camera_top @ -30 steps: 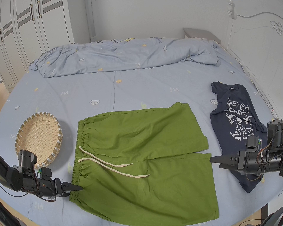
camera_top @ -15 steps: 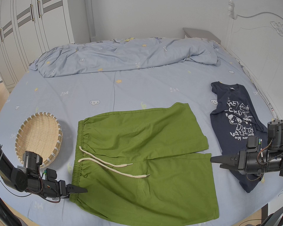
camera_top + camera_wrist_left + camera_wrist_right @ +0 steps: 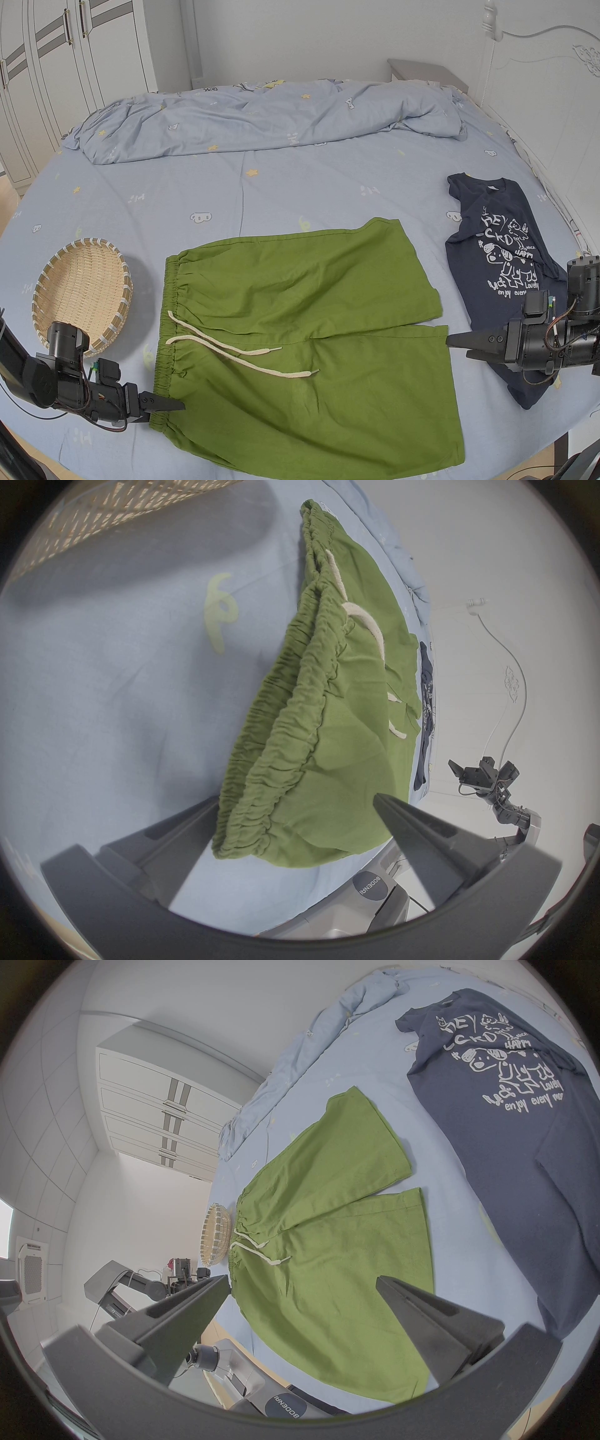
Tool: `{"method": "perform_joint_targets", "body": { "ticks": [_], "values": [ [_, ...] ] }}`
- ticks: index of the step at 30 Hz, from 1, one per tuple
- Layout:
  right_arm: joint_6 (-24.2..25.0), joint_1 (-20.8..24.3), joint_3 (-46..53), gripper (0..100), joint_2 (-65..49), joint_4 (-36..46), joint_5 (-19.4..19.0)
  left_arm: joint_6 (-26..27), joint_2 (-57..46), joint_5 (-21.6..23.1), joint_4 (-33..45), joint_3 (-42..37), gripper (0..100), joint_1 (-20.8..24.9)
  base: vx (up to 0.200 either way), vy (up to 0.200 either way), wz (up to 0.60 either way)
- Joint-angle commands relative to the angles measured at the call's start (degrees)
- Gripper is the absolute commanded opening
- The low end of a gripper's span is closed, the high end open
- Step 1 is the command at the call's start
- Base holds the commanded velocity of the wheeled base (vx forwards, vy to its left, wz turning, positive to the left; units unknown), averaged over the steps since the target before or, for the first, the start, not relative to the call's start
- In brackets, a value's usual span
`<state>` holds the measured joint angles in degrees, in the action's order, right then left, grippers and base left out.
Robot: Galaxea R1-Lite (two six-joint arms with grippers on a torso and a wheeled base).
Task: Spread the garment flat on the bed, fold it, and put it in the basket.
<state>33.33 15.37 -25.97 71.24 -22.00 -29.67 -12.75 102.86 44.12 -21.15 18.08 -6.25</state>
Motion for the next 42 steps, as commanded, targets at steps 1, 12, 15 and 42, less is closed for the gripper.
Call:
{"method": "perform_joint_targets", "body": {
  "ticks": [1,12,15,42],
  "values": [
    [-0.02,0.01,0.04,100,0.21,-0.06,-0.04,0.01,-0.12,0.00,-0.03,-0.06,0,-0.16,0.000,0.000,0.00],
    [-0.02,-0.26,0.04,100,0.21,-0.06,0.05,0.27,-3.81,-0.44,-0.03,-1.20,0,-1.48,0.000,0.000,0.00],
    [-0.11,-0.34,0.21,100,0.21,0.30,0.32,0.71,-4.78,-0.52,-0.03,-2.26,0,-1.92,0.000,0.000,0.00],
    [-22.43,-7.90,15.59,100,15.86,1.17,-8.74,10.29,-1.09,-2.90,-1.70,-4.98,0,-6.49,0.000,0.000,0.00]
  ]
}}
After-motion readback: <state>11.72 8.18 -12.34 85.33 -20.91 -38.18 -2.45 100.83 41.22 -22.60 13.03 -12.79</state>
